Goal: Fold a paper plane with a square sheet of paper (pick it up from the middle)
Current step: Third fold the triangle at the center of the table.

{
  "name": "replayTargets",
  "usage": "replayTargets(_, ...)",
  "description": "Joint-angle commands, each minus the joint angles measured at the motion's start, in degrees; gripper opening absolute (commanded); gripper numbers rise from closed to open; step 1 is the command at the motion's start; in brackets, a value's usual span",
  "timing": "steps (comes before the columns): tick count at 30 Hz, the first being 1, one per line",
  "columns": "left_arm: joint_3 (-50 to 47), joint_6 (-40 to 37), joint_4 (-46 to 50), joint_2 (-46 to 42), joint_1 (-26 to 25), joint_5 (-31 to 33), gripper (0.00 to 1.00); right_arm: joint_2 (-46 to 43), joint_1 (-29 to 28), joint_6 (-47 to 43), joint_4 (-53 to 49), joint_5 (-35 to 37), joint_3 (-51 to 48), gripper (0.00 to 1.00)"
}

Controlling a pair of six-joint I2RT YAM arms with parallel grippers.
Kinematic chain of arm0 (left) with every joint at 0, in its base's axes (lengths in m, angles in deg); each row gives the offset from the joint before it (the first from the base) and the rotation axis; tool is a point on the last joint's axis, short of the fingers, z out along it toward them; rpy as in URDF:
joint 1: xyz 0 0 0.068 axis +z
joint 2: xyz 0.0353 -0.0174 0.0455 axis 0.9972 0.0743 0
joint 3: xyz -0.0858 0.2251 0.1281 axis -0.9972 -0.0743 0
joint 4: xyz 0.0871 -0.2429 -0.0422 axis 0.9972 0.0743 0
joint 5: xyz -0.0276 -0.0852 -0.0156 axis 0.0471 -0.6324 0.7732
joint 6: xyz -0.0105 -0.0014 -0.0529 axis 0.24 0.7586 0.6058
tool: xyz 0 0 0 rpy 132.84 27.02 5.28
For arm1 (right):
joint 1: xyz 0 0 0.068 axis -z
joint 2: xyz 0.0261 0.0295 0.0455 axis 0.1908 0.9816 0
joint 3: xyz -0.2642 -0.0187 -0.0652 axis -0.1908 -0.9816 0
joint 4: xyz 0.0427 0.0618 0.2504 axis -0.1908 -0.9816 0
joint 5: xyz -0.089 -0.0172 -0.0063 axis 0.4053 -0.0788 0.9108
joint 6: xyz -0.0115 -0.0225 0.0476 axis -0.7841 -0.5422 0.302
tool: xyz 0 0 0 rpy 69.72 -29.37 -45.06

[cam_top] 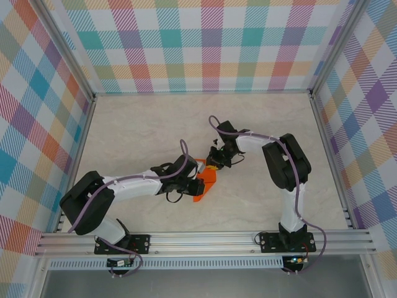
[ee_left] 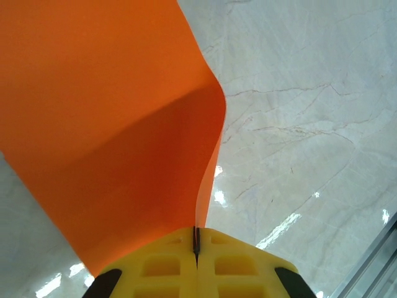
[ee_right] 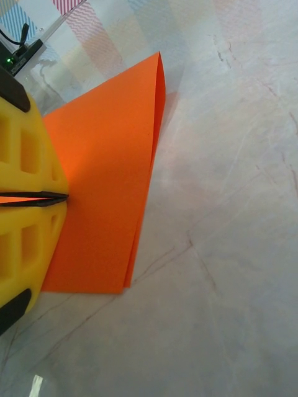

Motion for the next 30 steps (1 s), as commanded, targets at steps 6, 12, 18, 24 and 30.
replayTargets(6, 5.2, -1.9, 6.8, 3.1, 2.4, 2.6, 0.0, 3.0, -1.0, -1.7, -3.3, 3.3, -0.5, 0.12)
replayTargets(12, 7.8, -2.1, 10.5, 6.2, 2.7, 3.7, 0.0, 2.9, -1.1, -1.5, -3.5, 3.2, -0.1, 0.12)
replayTargets(18, 8.1, -1.4, 11.5, 6.6, 2.8, 5.5, 0.0, 2.7, -1.2, -1.4, -3.9, 3.3, 0.1, 0.12)
replayTargets(24, 7.5, -0.9, 11.8, 5.7, 2.9, 7.8, 0.0, 2.7, -1.2, -1.1, -3.8, 3.4, -0.3, 0.12)
replayTargets(30, 8.1, -0.9, 10.3, 5.8, 3.1, 5.5, 0.0, 2.6, -1.3, -1.2, -3.9, 3.3, -0.4, 0.12)
